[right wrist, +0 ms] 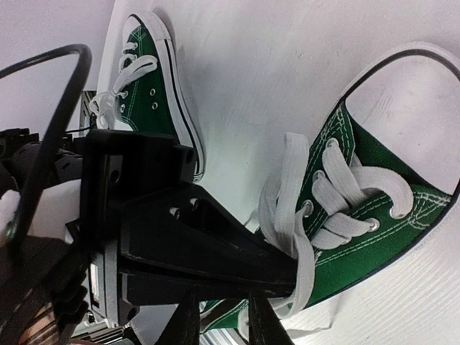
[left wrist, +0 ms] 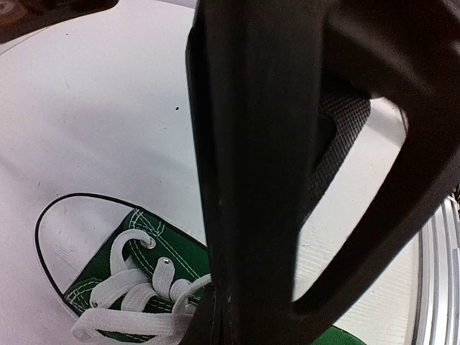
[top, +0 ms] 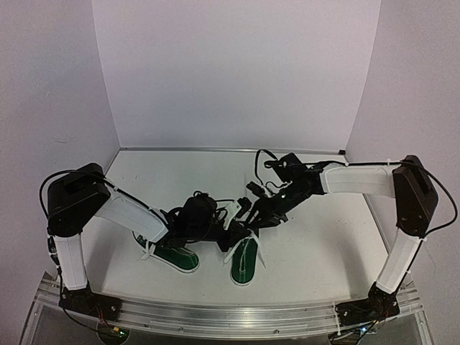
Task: Tie the shoes
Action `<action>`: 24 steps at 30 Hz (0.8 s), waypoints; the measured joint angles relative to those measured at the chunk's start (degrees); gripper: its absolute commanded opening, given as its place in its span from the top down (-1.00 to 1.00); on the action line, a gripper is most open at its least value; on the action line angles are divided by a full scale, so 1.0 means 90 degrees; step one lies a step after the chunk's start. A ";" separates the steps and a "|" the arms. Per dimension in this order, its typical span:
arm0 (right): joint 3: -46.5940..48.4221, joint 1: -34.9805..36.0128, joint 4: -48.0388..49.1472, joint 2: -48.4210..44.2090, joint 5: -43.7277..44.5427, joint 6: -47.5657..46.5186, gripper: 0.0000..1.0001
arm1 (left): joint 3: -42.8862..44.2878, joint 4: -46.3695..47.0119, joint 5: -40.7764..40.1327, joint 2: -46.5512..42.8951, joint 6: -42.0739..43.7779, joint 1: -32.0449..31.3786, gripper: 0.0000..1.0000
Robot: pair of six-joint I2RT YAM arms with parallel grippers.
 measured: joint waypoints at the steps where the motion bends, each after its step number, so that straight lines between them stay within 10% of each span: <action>1: -0.0067 -0.0052 0.0002 -0.0092 -0.0035 0.0006 0.35 | -0.0015 0.0028 0.0018 0.0000 0.0000 0.0000 1.00; 24: -0.0524 -0.0657 0.0049 0.0313 0.0369 0.0131 0.70 | -0.0033 -0.0295 0.0082 -0.0082 0.0319 0.0017 1.00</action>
